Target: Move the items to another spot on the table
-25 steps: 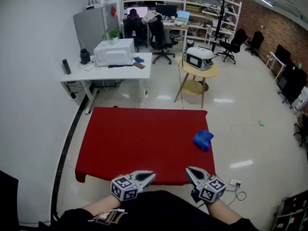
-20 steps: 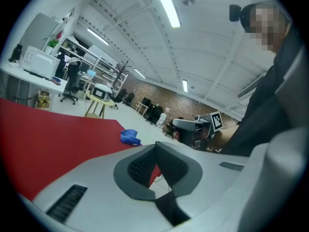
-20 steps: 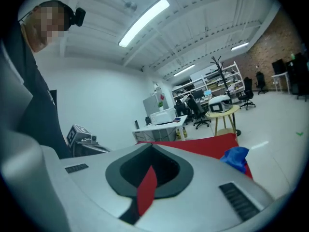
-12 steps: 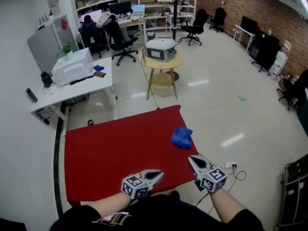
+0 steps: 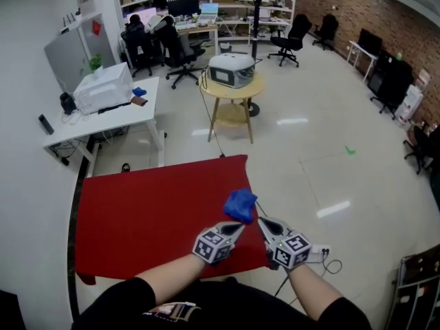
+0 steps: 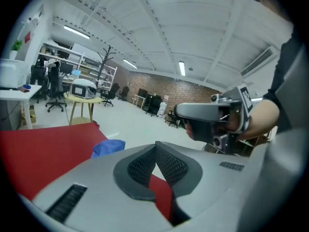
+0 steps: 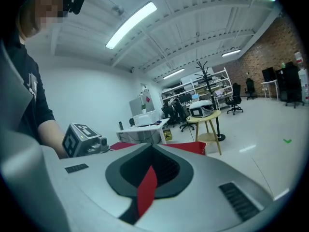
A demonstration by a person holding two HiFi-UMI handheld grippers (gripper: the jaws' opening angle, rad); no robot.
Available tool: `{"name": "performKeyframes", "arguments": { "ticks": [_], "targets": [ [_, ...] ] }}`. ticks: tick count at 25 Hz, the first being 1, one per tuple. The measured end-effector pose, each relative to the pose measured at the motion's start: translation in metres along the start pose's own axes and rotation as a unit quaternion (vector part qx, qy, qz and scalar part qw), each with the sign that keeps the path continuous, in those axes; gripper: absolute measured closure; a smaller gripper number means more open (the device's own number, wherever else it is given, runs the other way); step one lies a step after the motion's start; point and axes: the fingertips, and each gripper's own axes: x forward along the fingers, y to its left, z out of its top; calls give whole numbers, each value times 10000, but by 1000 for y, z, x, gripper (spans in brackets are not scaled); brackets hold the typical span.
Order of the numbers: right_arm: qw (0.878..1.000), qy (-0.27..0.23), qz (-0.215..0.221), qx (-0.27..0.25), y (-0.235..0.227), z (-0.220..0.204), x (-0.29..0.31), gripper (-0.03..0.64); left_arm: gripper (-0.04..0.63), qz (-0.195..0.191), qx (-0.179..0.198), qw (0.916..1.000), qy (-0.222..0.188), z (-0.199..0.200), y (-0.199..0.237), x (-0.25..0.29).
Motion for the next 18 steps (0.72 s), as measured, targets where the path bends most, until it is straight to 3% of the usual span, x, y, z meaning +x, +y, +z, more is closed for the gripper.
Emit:
{"name": "performKeyframes", "arguments": {
  "ticks": [4, 7, 8, 13, 18],
  "targets": [
    [9998, 163, -88, 63, -25, -8, 9, 614, 586, 515, 2, 9981, 329, -5, 48, 49],
    [9995, 276, -99, 130, -36, -17, 17, 614, 586, 855, -256, 9936, 691, -21, 93, 81],
    [9993, 323, -108, 148, -39, -22, 18, 614, 505, 922, -354, 9916, 841, -29, 105, 92],
    [9983, 425, -270, 295, -57, -43, 20, 614, 269, 1211, -563, 9782, 1587, -69, 147, 140],
    [9969, 539, -409, 392, -70, -59, 14, 614, 253, 1469, -574, 9626, 2205, -102, 166, 159]
  ]
}}
